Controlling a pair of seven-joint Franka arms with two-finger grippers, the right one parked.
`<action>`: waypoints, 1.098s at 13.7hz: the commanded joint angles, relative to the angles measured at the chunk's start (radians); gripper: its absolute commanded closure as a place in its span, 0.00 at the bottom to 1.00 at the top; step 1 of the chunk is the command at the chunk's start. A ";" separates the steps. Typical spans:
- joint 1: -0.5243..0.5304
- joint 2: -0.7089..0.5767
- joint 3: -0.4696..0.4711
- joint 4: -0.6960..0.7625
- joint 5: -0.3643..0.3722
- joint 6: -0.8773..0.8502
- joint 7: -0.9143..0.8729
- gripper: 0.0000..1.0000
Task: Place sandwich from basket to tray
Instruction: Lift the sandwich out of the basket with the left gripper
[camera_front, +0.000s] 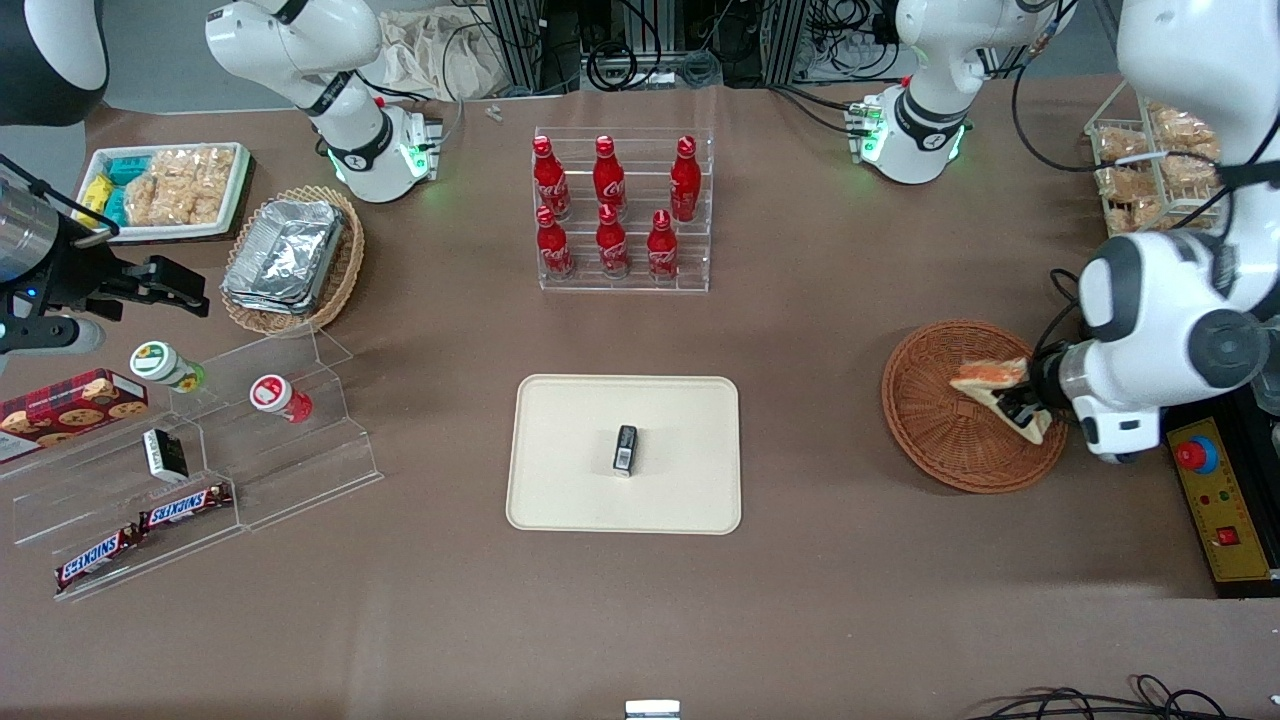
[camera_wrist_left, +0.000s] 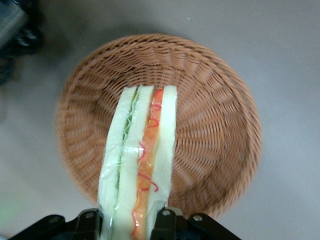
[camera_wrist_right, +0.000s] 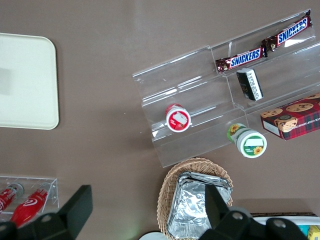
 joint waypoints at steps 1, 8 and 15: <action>-0.002 0.001 -0.068 0.186 -0.007 -0.211 0.079 1.00; -0.040 0.044 -0.354 0.220 -0.064 -0.114 0.323 1.00; -0.290 0.309 -0.356 0.229 0.078 0.285 0.155 1.00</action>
